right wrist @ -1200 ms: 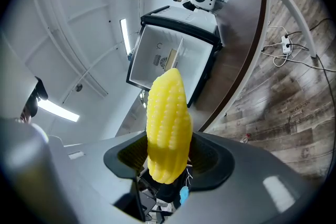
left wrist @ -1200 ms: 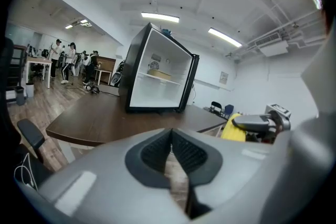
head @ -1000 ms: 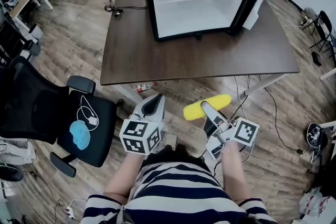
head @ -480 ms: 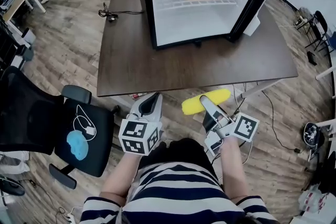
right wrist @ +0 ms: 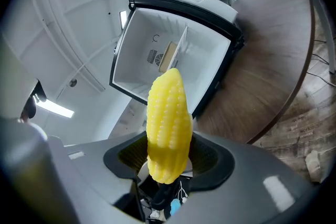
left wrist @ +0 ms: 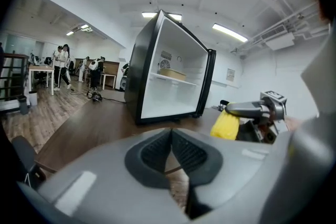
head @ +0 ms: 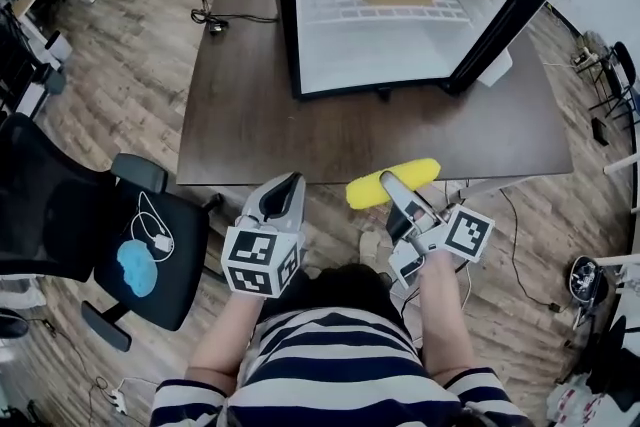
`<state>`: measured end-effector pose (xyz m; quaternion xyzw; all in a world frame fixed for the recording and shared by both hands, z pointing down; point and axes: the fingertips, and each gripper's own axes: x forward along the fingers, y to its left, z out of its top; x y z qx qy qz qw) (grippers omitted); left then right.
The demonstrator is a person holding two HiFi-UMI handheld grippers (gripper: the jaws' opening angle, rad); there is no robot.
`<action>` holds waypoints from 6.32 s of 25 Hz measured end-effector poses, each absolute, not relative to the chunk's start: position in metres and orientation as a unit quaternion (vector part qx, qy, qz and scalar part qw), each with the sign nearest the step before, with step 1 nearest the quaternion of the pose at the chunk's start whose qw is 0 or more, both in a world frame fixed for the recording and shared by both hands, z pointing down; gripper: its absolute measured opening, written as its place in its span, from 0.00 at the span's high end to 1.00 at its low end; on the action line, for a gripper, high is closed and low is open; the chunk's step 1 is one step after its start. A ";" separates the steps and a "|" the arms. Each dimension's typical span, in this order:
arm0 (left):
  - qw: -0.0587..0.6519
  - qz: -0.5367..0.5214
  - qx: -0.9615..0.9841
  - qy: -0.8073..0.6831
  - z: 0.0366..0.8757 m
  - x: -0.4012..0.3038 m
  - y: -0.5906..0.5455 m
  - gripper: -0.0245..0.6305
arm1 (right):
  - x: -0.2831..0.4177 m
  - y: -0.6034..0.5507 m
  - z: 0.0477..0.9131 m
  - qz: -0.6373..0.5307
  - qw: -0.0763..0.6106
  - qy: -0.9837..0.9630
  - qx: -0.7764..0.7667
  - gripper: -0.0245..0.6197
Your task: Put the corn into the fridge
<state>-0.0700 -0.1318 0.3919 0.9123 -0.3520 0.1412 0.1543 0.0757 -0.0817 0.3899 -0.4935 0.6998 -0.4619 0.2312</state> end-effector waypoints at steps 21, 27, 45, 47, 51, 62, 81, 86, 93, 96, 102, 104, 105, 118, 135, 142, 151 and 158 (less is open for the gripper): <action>0.159 0.110 0.880 -0.434 0.402 0.026 -0.203 0.96 | 0.175 -0.192 0.401 -0.477 0.186 0.739 -0.439 0.61; 0.151 0.104 0.867 -0.463 0.404 0.043 -0.228 0.96 | 0.194 -0.233 0.409 -0.484 0.184 0.740 -0.429 0.61; 0.135 0.095 0.849 -0.502 0.419 0.068 -0.267 0.96 | 0.249 -0.337 0.429 -0.460 0.213 0.703 -0.499 0.61; 0.134 0.096 0.848 -0.504 0.421 0.070 -0.268 0.96 | 0.251 -0.346 0.430 -0.465 0.222 0.693 -0.503 0.61; 0.138 0.096 0.844 -0.510 0.425 0.070 -0.269 0.96 | 0.255 -0.361 0.431 -0.472 0.236 0.675 -0.516 0.61; 0.144 0.096 0.839 -0.516 0.433 0.074 -0.272 0.96 | 0.256 -0.379 0.435 -0.439 0.213 0.679 -0.548 0.62; 0.137 0.097 0.843 -0.510 0.428 0.076 -0.269 0.96 | 0.258 -0.378 0.435 -0.408 0.078 0.690 -0.593 0.59; 0.138 0.093 0.845 -0.508 0.426 0.078 -0.268 0.96 | 0.268 -0.377 0.436 -0.396 0.051 0.679 -0.616 0.50; 0.138 0.092 0.850 -0.501 0.426 0.082 -0.267 0.96 | 0.273 -0.375 0.446 -0.394 0.018 0.669 -0.630 0.44; 0.139 0.093 0.849 -0.501 0.428 0.082 -0.267 0.96 | 0.273 -0.375 0.449 -0.397 0.012 0.665 -0.633 0.41; 0.140 0.093 0.852 -0.497 0.429 0.083 -0.269 0.96 | 0.277 -0.375 0.454 -0.407 0.017 0.655 -0.636 0.40; 0.140 0.093 0.852 -0.495 0.429 0.084 -0.269 0.96 | 0.279 -0.375 0.454 -0.403 0.015 0.654 -0.640 0.39; 0.140 0.094 0.852 -0.495 0.430 0.084 -0.269 0.96 | 0.280 -0.375 0.452 -0.394 0.008 0.655 -0.644 0.39; 0.142 0.095 0.854 -0.492 0.431 0.082 -0.275 0.96 | 0.279 -0.377 0.440 -0.344 -0.016 0.670 -0.657 0.47; 0.143 0.097 0.856 -0.488 0.426 0.075 -0.273 0.96 | 0.265 -0.348 0.424 -0.325 0.020 0.699 -0.636 0.62; 0.146 0.096 0.854 -0.490 0.419 0.065 -0.271 0.96 | 0.261 -0.328 0.436 -0.332 0.018 0.702 -0.629 0.73; 0.139 0.094 0.855 -0.491 0.404 0.048 -0.256 0.96 | 0.264 -0.293 0.435 -0.320 0.029 0.696 -0.642 0.82; 0.143 0.091 0.853 -0.495 0.393 0.032 -0.237 0.96 | 0.253 -0.245 0.427 -0.307 0.009 0.701 -0.644 0.94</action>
